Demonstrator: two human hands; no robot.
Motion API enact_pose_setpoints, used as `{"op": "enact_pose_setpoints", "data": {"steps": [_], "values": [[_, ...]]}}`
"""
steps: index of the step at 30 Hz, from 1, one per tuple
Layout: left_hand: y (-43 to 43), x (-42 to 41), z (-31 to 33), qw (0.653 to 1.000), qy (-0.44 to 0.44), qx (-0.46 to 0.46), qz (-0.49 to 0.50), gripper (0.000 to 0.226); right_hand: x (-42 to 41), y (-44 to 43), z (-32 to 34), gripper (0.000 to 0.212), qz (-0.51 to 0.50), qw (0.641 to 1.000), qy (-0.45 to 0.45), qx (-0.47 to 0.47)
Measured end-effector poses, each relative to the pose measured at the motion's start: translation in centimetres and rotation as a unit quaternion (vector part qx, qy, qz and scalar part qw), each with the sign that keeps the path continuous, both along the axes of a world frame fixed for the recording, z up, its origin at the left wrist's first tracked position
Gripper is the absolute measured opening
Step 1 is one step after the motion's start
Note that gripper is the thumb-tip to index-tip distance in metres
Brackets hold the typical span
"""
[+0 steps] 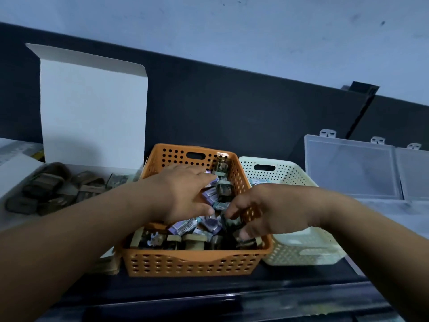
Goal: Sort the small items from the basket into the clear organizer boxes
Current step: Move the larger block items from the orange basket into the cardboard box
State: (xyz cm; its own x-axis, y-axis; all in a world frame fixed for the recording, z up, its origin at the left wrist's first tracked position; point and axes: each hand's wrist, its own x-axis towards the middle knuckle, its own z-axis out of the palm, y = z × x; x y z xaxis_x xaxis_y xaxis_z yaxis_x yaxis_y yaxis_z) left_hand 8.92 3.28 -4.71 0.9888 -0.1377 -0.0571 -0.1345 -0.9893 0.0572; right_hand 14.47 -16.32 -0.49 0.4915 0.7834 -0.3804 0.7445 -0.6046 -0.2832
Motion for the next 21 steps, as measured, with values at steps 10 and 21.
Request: {"op": "enact_pose_setpoints", "data": {"steps": [10, 21], "values": [[-1.2, 0.8, -0.4, 0.999, 0.021, -0.041, -0.007, 0.077, 0.6, -0.1, -1.0, 0.038, -0.029, 0.995, -0.091, 0.038], [-4.7, 3.1, -1.1, 0.977, 0.15, -0.148, -0.029, 0.062, 3.7, -1.9, -1.5, 0.044, -0.166, 0.933, -0.109, 0.299]]}}
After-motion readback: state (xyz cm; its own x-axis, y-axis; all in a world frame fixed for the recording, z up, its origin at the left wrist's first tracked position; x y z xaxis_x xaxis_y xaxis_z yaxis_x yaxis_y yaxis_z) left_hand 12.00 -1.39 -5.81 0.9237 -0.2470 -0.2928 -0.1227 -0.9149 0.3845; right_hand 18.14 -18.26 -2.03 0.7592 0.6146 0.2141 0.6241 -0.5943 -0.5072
